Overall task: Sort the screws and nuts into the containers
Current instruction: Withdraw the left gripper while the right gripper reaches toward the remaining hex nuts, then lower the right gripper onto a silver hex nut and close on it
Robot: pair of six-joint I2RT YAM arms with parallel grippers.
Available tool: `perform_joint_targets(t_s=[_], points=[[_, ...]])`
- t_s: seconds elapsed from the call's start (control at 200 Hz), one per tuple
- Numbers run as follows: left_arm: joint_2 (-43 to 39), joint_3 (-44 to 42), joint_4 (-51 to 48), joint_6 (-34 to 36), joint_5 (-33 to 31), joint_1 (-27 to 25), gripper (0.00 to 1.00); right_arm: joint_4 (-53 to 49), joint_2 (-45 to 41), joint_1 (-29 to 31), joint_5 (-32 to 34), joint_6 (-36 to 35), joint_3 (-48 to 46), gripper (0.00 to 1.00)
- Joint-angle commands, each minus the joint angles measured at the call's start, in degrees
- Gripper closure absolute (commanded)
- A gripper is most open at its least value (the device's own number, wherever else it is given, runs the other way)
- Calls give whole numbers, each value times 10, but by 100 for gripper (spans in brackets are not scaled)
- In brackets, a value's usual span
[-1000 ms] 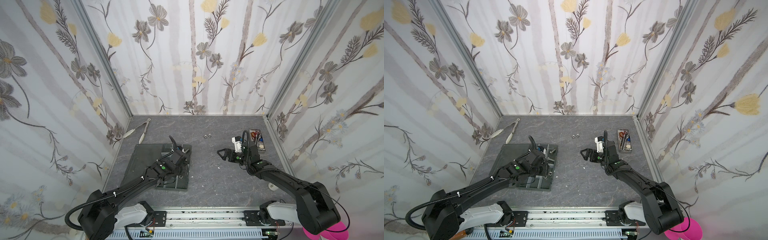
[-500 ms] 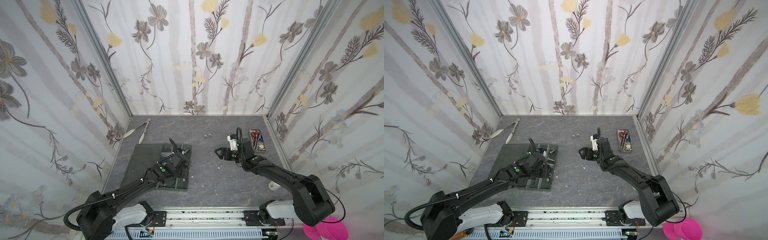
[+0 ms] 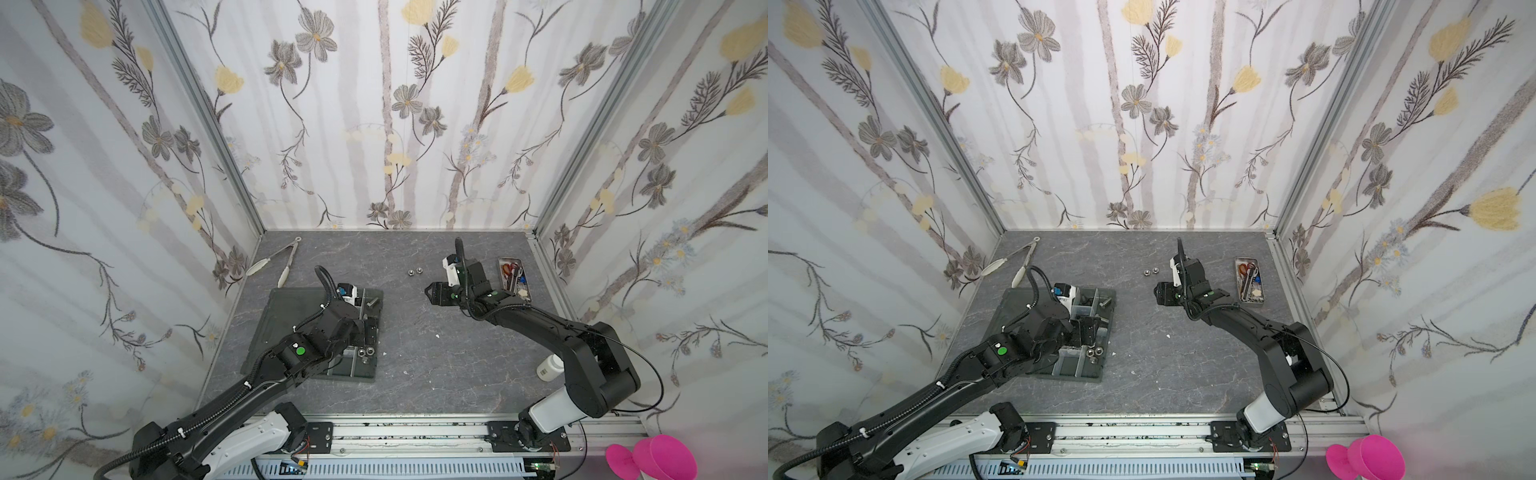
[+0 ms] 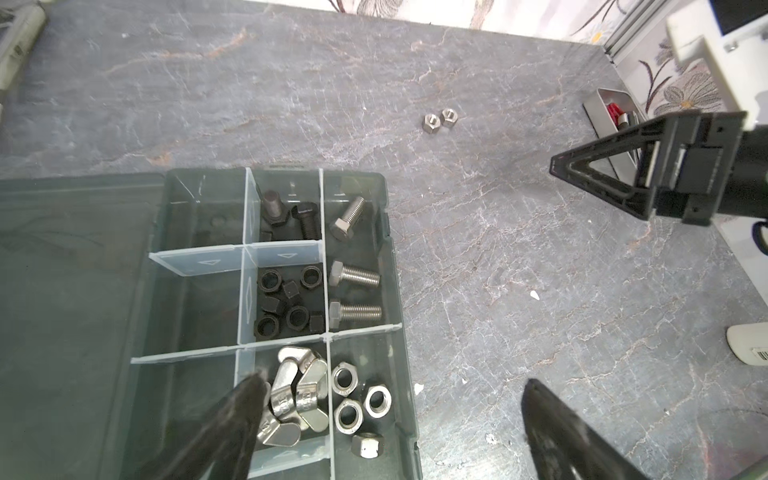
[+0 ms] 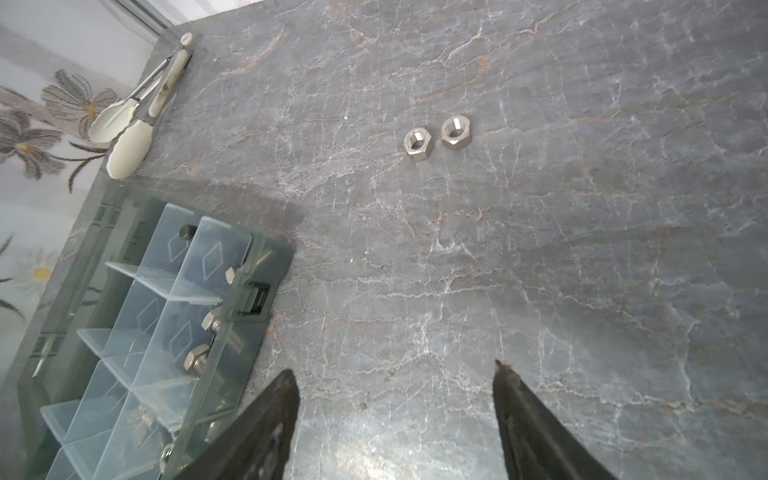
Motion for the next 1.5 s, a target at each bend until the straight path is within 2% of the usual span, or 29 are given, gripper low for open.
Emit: perform_joint_targets(t_s=[0.0,0.165,0.405,0.629,0.739,0.904,1.154,1.494], points=[[-14,3,10,18,-35,2,0,-37,38,1,27,-23,47,29],[-35,1,10,26,-44,3,0,-75,107,0,46,-34,130,40],[-54,-14,19,29,-54,6,0,-130,205,0,77,-44,250,46],[-71,-18,22,30,-48,6,0,-182,290,-3,103,-60,351,48],[-75,-17,20,32,-53,6,0,-198,322,-4,111,-62,389,45],[-91,-18,21,29,-66,6,0,-211,359,-10,112,-59,426,44],[-97,-19,21,28,-69,6,0,-225,395,-18,113,-58,470,53],[-98,-19,19,25,-65,6,0,-232,428,-24,110,-57,510,51]])
